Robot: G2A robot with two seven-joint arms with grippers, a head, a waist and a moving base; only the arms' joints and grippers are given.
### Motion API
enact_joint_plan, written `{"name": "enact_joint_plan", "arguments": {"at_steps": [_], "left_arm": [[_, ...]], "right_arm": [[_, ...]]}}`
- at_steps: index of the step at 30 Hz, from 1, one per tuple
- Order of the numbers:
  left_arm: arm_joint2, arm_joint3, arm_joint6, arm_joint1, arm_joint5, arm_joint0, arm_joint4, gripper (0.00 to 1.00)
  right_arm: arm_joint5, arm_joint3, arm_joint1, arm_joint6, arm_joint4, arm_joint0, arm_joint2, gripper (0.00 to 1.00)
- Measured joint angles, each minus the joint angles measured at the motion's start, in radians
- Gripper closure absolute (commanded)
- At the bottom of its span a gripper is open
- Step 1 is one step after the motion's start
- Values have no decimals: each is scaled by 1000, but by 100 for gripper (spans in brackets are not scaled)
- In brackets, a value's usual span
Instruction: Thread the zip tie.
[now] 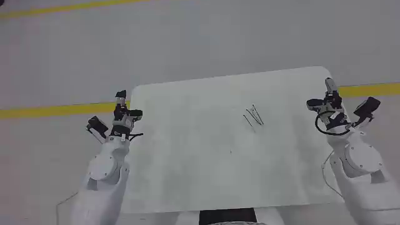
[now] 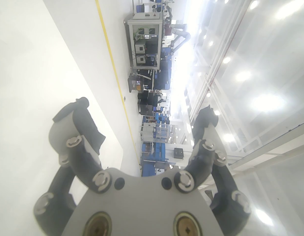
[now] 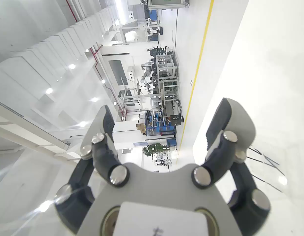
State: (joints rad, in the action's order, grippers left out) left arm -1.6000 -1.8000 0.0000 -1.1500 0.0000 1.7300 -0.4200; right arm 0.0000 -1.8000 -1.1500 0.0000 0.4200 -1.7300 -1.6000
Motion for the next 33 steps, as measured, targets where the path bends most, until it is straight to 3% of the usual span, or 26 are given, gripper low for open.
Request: {"name": "enact_joint_plan", "arguments": {"at_steps": [1, 2, 3, 4, 5, 6, 10, 22, 27, 33], "left_arm": [[0, 0, 0, 0, 0, 0, 0, 22], [0, 0, 0, 0, 0, 0, 0, 0], [0, 0, 0, 0, 0, 0, 0, 22], [0, 0, 0, 0, 0, 0, 0, 22], [0, 0, 0, 0, 0, 0, 0, 0], [0, 0, 0, 0, 0, 0, 0, 0], [0, 0, 0, 0, 0, 0, 0, 0], [0, 0, 0, 0, 0, 0, 0, 0], [0, 0, 0, 0, 0, 0, 0, 0], [8, -12, -10, 1, 7, -6, 11, 0]], "right_arm": [[0, 0, 0, 0, 0, 0, 0, 22], [0, 0, 0, 0, 0, 0, 0, 22], [0, 0, 0, 0, 0, 0, 0, 0], [0, 0, 0, 0, 0, 0, 0, 0], [0, 0, 0, 0, 0, 0, 0, 22], [0, 0, 0, 0, 0, 0, 0, 0], [-28, 2, 2, 19, 11, 5, -30, 0], [-197, 51, 12, 306, 113, -59, -216, 0], [-246, 77, 13, 368, 123, -65, -246, 0], [-244, 76, 13, 367, 122, -64, -246, 0]]}}
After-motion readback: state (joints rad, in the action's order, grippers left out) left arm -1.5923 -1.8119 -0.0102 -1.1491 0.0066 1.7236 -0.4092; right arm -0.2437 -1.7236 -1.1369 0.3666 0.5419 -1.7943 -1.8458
